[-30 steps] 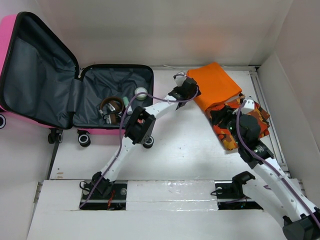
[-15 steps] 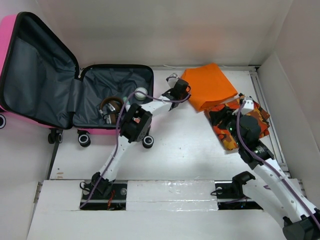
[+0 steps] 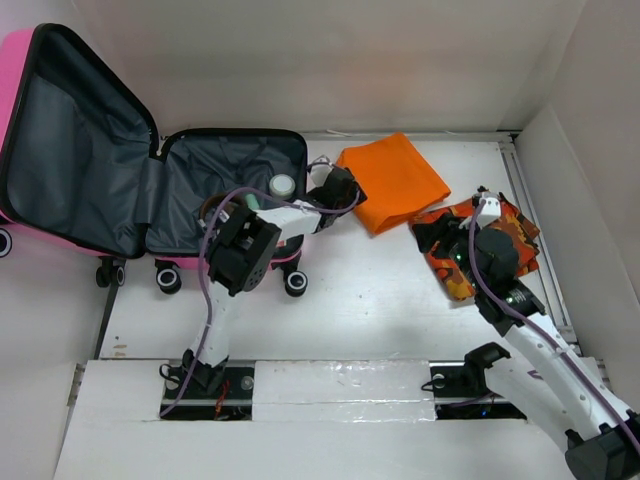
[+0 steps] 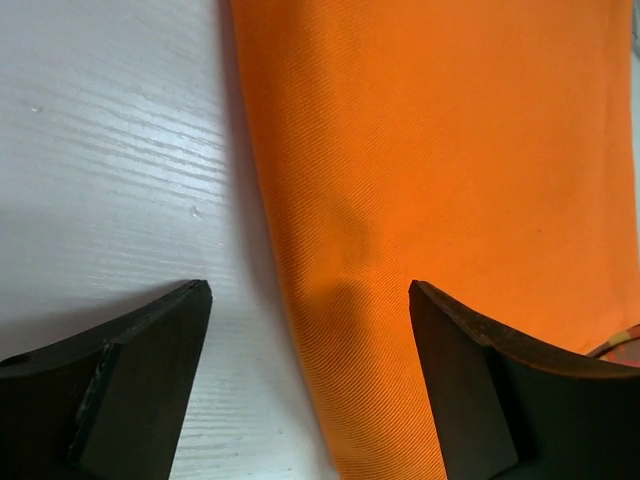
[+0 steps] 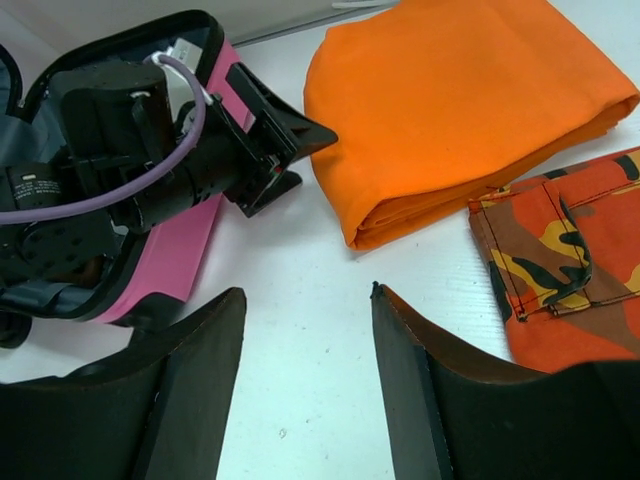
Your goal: Pack the luggage
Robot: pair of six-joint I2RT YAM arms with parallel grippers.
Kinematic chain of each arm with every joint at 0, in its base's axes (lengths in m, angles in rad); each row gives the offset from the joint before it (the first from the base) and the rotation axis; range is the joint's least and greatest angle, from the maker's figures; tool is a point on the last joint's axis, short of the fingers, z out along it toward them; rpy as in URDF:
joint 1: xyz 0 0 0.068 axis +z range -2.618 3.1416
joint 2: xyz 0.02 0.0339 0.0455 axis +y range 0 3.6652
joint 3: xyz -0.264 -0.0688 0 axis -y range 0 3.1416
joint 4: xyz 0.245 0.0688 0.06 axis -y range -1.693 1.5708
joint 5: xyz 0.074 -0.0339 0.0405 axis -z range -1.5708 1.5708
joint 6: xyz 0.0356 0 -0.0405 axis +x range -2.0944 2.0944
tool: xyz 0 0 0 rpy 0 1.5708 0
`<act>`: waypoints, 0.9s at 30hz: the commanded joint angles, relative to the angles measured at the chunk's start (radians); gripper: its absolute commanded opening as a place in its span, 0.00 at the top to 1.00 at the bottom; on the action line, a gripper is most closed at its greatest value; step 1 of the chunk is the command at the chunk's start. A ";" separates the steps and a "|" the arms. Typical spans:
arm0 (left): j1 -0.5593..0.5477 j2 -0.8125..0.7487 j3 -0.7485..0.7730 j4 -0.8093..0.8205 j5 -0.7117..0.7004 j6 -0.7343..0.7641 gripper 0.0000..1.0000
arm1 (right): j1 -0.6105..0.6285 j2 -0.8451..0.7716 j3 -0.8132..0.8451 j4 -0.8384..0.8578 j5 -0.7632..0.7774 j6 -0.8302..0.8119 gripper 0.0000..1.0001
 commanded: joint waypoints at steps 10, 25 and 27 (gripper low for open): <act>-0.026 0.288 0.444 -0.254 -0.003 0.037 0.55 | 0.017 -0.016 0.003 0.060 -0.012 -0.014 0.42; -0.006 0.125 0.657 -0.280 0.037 0.369 1.00 | 0.017 -0.045 0.003 0.069 -0.026 -0.014 0.42; 0.017 0.090 0.731 -0.317 0.069 0.432 1.00 | 0.017 -0.045 0.003 0.069 -0.026 -0.014 0.42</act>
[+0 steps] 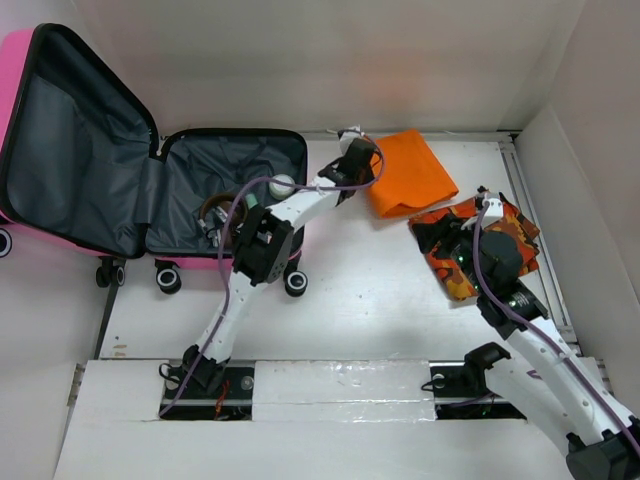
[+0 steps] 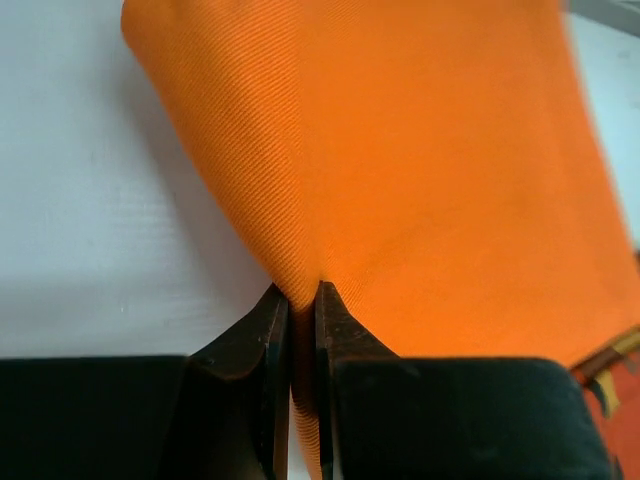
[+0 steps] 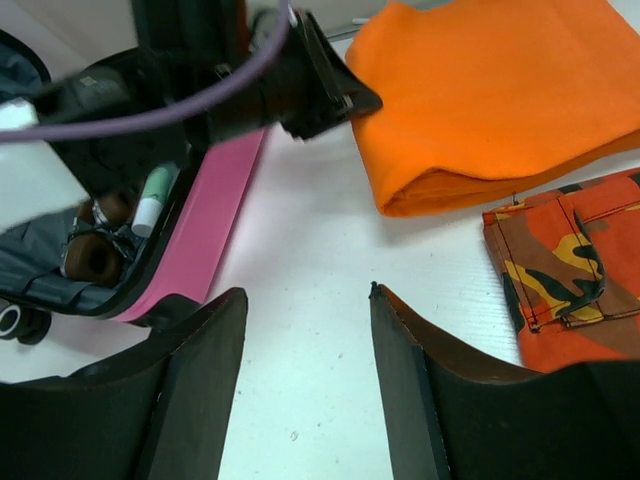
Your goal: Pack the luggage
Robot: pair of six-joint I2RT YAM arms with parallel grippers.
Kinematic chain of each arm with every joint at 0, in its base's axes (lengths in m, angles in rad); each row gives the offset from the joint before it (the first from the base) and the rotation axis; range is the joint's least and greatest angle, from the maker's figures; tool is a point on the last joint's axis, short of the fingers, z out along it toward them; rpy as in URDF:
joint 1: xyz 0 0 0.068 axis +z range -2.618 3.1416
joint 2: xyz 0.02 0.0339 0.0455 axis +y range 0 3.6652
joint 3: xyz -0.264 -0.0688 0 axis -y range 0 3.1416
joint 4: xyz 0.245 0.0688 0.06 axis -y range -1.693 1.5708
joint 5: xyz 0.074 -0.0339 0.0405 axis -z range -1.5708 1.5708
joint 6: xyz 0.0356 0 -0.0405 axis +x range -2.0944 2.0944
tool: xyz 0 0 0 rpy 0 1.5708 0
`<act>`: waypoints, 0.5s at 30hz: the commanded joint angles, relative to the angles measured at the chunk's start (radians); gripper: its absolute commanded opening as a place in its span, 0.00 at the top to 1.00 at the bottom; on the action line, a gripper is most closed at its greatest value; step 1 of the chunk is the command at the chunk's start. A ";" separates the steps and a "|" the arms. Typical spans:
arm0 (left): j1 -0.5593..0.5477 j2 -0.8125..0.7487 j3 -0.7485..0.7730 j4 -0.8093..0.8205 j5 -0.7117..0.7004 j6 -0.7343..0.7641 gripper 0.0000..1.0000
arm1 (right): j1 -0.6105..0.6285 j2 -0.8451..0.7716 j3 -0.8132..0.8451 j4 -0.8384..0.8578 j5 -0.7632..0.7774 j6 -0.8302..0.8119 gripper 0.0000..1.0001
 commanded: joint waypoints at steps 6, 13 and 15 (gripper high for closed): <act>0.144 -0.429 -0.027 -0.053 0.055 0.310 1.00 | 0.010 -0.015 0.003 0.056 -0.003 -0.013 0.42; 0.363 -0.714 -0.343 -0.025 0.084 0.380 1.00 | 0.010 0.001 0.005 0.043 0.014 -0.004 0.42; 0.466 -0.785 -0.414 -0.008 0.133 0.368 1.00 | 0.010 0.001 0.006 0.032 0.014 -0.004 0.42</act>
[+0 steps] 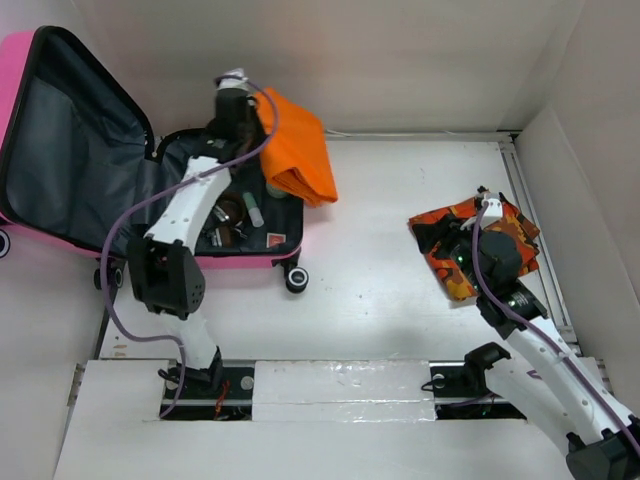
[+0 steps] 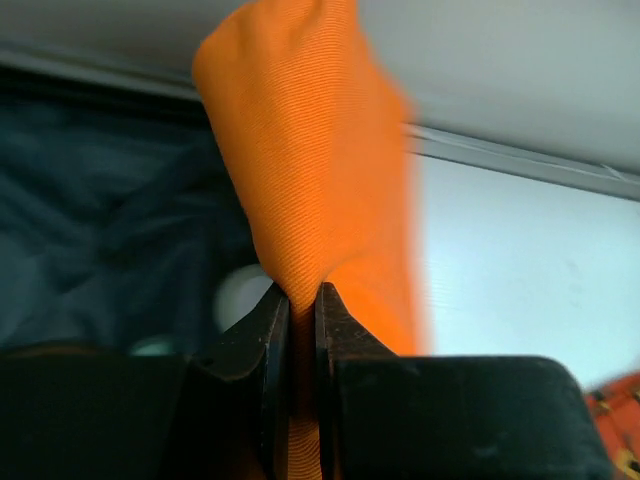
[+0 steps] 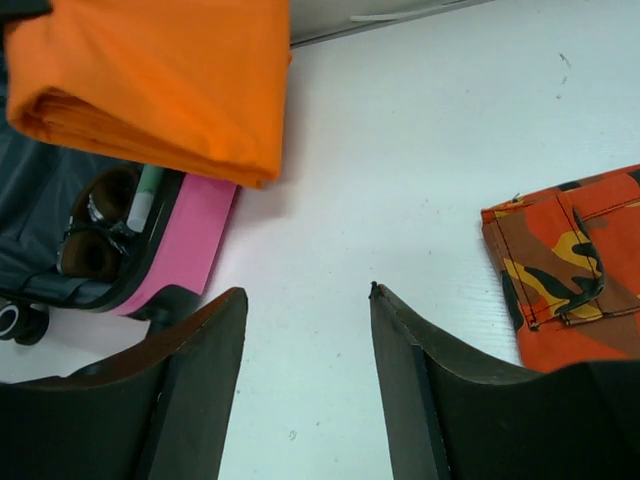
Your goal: Pack the luggage
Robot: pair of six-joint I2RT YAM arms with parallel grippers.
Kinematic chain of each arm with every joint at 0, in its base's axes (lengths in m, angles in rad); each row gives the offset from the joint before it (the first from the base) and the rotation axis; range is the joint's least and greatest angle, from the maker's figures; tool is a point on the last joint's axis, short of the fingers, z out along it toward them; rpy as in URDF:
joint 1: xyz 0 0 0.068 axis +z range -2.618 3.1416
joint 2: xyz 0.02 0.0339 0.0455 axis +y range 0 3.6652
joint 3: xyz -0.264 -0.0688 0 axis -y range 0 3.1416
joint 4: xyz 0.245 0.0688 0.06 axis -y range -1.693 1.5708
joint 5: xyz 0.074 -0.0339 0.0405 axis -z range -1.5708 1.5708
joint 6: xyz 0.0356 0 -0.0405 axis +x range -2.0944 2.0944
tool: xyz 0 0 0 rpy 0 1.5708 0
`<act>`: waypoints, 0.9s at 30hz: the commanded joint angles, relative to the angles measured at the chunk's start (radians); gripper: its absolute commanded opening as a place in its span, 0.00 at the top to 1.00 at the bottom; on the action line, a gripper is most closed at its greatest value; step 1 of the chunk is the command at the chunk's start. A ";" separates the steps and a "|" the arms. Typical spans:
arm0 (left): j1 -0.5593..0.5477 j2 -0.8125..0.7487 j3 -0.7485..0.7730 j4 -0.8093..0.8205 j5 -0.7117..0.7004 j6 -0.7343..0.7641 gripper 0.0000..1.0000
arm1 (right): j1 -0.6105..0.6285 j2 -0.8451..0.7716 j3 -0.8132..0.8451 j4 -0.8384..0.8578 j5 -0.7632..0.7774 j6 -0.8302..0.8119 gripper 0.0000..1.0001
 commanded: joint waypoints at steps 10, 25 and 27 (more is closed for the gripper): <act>0.345 -0.126 -0.360 0.184 -0.006 0.037 1.00 | 0.010 -0.020 0.009 0.031 0.015 -0.005 0.42; 0.246 -0.293 -0.339 0.130 -0.232 -0.134 0.27 | 0.010 -0.009 0.009 0.031 0.009 -0.017 0.41; 0.145 -0.308 -0.323 0.141 -0.243 -0.101 0.30 | 0.010 -0.018 0.009 0.031 0.020 -0.017 0.41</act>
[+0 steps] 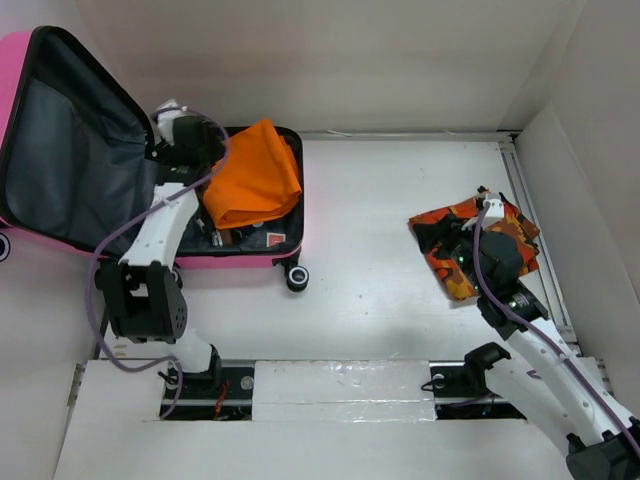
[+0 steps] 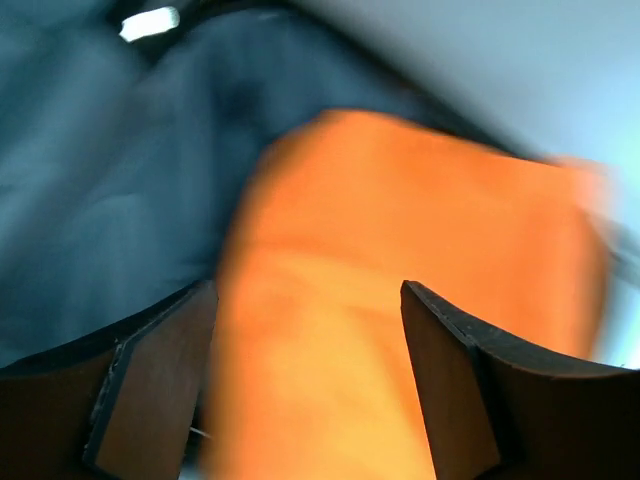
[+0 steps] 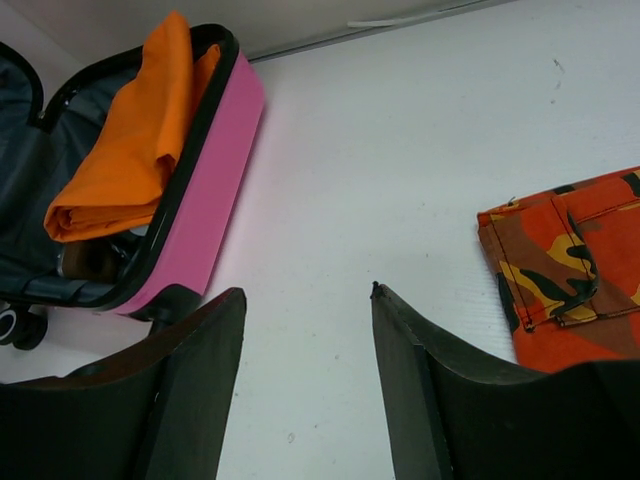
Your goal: Pack the luggage
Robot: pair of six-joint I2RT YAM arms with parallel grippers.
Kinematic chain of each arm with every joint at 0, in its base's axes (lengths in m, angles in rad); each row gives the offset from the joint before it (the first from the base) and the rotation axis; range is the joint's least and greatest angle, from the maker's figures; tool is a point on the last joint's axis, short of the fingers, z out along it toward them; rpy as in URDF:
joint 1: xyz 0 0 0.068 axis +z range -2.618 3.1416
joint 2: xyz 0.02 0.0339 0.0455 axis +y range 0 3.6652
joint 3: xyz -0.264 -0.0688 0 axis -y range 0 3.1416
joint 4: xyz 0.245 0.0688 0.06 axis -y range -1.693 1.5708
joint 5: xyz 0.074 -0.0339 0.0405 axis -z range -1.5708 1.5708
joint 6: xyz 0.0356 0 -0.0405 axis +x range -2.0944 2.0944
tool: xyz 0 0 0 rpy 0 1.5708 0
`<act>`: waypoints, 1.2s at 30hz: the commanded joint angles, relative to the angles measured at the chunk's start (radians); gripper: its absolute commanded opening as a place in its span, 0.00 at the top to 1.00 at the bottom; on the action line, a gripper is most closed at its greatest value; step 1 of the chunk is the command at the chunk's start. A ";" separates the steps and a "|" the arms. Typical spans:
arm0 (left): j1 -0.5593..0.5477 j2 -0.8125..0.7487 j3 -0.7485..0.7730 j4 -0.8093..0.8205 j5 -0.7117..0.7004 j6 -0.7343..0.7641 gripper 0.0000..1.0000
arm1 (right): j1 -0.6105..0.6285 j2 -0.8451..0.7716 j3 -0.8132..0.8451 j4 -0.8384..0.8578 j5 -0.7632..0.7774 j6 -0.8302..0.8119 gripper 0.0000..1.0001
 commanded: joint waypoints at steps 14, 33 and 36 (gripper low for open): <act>-0.808 0.198 0.167 0.103 -0.210 -0.123 0.32 | 0.010 -0.136 0.136 -0.166 0.130 -0.015 0.87; -0.376 0.325 0.162 0.131 0.065 -0.200 0.93 | 0.010 0.001 0.010 0.009 0.004 -0.015 1.00; -0.357 0.389 0.171 0.103 0.055 -0.209 0.93 | 0.019 0.011 0.010 0.018 -0.009 -0.015 1.00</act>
